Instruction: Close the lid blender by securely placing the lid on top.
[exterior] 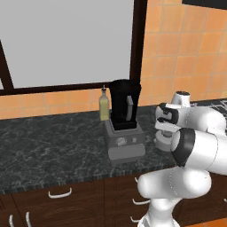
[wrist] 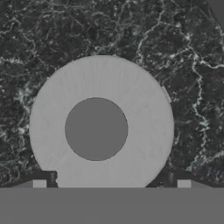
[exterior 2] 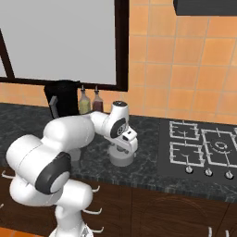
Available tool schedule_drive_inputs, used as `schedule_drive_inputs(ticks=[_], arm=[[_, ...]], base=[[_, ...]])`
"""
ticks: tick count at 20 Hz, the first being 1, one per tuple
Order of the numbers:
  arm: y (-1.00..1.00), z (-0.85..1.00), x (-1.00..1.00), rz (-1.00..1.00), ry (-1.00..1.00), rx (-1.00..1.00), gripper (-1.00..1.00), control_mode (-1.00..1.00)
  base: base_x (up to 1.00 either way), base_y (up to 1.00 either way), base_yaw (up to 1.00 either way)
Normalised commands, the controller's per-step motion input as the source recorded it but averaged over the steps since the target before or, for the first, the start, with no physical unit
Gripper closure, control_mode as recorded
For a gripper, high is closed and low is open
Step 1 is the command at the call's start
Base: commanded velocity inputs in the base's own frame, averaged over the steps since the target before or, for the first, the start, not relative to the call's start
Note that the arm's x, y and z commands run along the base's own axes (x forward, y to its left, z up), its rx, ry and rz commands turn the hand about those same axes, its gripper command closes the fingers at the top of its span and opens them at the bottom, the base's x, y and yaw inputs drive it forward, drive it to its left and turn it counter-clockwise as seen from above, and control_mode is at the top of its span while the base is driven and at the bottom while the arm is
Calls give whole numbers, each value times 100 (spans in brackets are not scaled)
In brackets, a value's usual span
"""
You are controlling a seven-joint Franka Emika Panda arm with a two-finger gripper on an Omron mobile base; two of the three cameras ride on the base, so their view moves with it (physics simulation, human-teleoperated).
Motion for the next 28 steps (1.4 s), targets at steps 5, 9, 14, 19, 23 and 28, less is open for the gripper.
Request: schedule_drive_inputs(ticks=[5, 9, 14, 19, 23, 28], arm=[[0, -11, 23, 0, 0, 0, -100, -100], [0, -15, 14, 0, 0, 0, -100, -100], [-1, -10, 20, 0, 0, -1, -100, -100], [-2, -9, 7, 0, 0, -1, 100, -100], [0, -12, 0, 0, 0, 0, 100, -100], [0, 0, 0, 0, 0, 0, 100, -100]], base=[[0, 0, 0], [0, 0, 0], [0, 0, 0], [0, 0, 0], [0, 0, 0], [0, 0, 0]])
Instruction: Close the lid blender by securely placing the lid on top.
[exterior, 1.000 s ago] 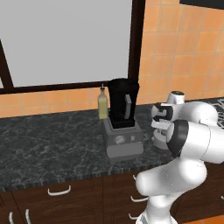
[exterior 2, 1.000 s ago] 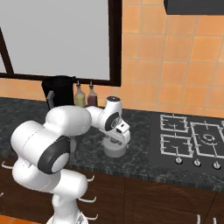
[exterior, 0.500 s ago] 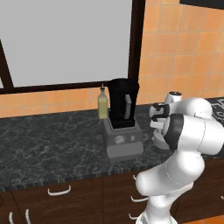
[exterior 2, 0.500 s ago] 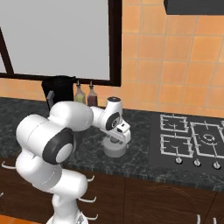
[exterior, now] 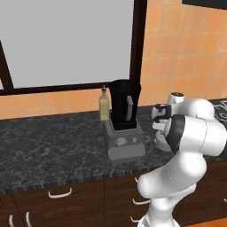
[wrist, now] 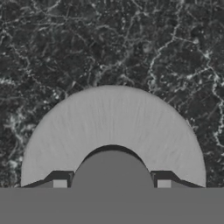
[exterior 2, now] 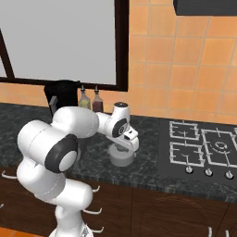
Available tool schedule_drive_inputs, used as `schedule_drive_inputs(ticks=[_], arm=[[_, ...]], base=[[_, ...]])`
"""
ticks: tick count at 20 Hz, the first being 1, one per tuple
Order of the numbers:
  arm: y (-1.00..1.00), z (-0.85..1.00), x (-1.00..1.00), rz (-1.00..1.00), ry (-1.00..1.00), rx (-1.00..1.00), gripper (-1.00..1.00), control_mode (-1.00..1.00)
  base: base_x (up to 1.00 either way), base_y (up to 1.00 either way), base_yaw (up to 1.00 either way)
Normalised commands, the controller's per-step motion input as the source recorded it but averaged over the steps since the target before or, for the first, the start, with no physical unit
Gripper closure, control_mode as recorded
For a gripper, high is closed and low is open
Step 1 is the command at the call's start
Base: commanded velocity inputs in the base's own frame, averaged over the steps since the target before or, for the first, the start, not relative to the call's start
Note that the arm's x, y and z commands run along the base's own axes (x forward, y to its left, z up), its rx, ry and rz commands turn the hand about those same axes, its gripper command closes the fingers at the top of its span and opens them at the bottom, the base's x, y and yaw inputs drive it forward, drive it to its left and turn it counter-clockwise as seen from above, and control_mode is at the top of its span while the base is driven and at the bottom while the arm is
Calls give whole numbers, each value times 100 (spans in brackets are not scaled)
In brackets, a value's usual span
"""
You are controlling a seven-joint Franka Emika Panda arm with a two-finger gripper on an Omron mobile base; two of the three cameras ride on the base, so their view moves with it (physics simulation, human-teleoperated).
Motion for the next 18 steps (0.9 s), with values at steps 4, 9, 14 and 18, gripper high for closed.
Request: schedule_drive_inputs(ticks=[4, 9, 14, 18], arm=[[0, 17, 0, 0, 0, 0, 100, -100], [0, 92, -3, 0, -8, 10, 100, -100], [-3, 100, -14, -1, -11, 14, 100, -100], [0, 100, -13, -8, -12, 10, 100, -100]], base=[[0, 0, 0], [0, 0, 0], [0, 0, 0], [0, 0, 0]])
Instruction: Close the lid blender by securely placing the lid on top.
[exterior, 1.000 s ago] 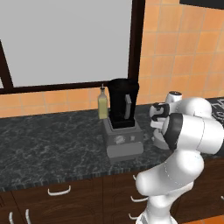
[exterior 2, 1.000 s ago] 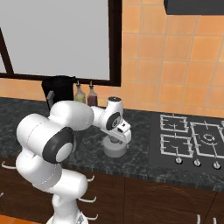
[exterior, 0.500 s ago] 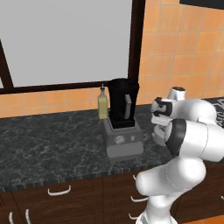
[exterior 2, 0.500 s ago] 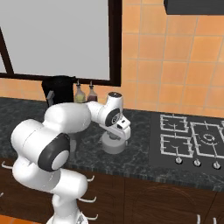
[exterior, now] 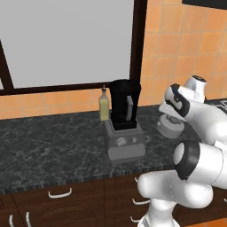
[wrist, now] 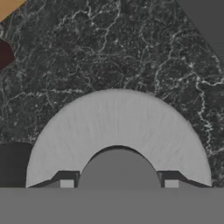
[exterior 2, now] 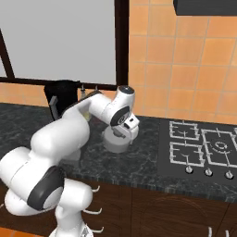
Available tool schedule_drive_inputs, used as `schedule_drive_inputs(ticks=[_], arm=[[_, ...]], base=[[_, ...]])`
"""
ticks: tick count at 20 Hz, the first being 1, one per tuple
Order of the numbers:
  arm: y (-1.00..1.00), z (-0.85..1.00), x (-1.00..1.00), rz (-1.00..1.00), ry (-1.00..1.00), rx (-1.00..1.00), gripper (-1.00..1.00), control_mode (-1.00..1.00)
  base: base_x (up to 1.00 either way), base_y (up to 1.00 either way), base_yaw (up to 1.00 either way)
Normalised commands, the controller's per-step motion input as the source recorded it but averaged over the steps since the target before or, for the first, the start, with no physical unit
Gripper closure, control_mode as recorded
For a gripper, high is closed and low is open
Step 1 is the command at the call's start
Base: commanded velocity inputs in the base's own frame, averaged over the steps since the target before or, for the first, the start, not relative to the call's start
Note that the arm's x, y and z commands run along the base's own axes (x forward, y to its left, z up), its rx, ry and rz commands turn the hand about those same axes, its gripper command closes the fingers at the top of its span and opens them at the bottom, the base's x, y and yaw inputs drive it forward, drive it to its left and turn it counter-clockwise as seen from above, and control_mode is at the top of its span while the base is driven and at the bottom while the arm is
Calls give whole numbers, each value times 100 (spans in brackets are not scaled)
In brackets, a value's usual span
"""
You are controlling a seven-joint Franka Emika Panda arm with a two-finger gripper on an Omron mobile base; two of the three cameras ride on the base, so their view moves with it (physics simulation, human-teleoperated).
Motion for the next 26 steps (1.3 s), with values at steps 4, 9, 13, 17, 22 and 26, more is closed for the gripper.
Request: schedule_drive_inputs(ticks=[4, 9, 13, 17, 22, 26], arm=[[0, 100, -16, -13, -14, 9, 100, -100], [0, 100, -2, -23, -16, 2, 100, -100], [21, 100, 9, -19, -11, 0, 100, -100], [35, 100, 24, -8, -4, 0, 100, -100], [37, 100, 28, -1, -1, 0, 100, -100], [26, 100, 17, 0, 0, 0, 100, -100]], base=[[0, 0, 0], [0, 0, 0], [0, 0, 0], [0, 0, 0], [0, 0, 0], [0, 0, 0]])
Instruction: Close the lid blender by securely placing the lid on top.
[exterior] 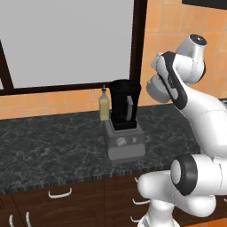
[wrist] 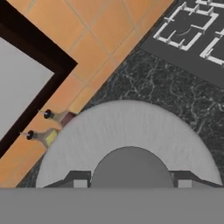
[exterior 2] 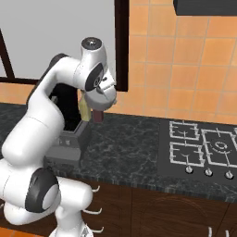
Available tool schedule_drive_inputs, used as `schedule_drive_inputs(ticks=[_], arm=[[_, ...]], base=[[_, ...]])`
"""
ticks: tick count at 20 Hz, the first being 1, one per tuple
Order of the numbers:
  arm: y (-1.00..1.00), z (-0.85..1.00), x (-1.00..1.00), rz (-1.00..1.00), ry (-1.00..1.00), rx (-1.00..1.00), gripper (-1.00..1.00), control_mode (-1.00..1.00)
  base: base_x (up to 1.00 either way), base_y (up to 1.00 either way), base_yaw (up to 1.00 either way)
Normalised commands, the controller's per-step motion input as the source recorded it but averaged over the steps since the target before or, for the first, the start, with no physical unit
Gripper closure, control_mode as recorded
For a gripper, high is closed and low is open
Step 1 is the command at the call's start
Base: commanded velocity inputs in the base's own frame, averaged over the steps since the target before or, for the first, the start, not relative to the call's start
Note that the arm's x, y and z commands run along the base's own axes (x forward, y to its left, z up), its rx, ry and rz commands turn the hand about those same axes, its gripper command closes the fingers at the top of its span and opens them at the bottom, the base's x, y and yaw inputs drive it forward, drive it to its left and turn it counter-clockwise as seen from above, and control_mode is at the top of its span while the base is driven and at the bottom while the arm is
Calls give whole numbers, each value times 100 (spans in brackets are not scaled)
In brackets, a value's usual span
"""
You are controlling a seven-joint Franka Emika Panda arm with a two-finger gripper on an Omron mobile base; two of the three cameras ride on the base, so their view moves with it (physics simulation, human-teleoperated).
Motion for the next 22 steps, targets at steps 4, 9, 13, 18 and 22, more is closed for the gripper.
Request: schedule_drive_inputs(ticks=[4, 9, 13, 18, 22], arm=[[51, 100, 22, 4, 0, -5, 100, -100], [98, 100, 20, 20, 5, -13, 100, -100], [84, 100, 19, 19, 19, -20, 100, -100], [63, 25, 7, 8, 9, -18, 100, -100], [17, -19, 0, 5, 0, 6, 100, -100]], base=[[0, 0, 0], [0, 0, 0], [0, 0, 0], [0, 0, 0], [0, 0, 0]])
